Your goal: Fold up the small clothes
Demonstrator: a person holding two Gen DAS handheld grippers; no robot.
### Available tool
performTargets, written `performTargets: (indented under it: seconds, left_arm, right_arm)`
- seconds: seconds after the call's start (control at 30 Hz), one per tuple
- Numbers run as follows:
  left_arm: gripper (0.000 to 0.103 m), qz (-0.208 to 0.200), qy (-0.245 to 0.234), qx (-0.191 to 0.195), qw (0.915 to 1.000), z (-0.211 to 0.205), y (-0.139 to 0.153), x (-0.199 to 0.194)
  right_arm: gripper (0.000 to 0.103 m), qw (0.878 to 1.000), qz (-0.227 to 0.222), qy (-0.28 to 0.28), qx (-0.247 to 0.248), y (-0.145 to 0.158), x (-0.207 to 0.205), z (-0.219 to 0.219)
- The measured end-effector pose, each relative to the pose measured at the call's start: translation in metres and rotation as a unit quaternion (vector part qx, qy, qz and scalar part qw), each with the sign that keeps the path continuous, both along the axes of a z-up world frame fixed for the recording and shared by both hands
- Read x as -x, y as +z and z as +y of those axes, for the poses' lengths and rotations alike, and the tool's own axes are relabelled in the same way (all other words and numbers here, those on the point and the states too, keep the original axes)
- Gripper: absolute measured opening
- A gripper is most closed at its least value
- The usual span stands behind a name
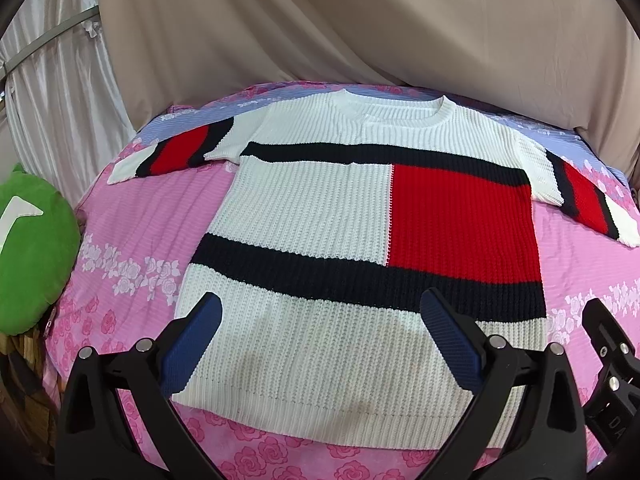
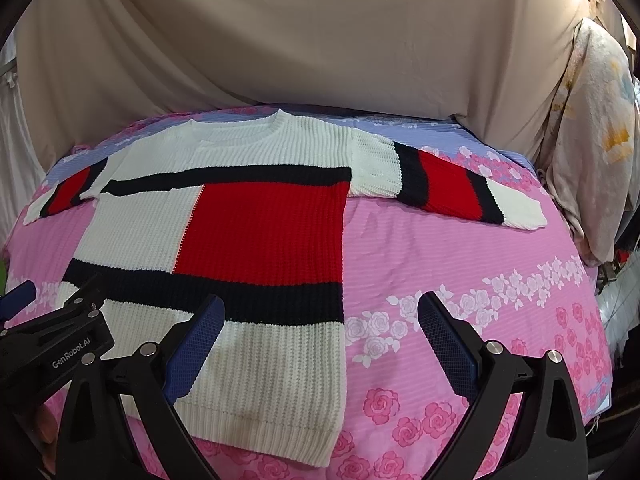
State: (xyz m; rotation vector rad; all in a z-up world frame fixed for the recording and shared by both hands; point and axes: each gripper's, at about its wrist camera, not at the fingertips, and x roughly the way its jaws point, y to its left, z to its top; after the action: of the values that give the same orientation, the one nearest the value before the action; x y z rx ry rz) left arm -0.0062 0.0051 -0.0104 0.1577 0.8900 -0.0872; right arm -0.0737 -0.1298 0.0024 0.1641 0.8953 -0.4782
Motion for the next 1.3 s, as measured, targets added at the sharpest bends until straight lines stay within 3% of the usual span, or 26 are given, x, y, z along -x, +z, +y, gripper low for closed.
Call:
performTargets:
  seconds: [1.3]
  left_arm:
    - [0.097, 0.011, -0.012, -0.011, 0.9998, -0.0091, -0.0055, -0.0052]
  right_arm:
    - [0.096, 1.0, -0.001, -0.007, -0.007, -0.0034, 0.002, -0.0089]
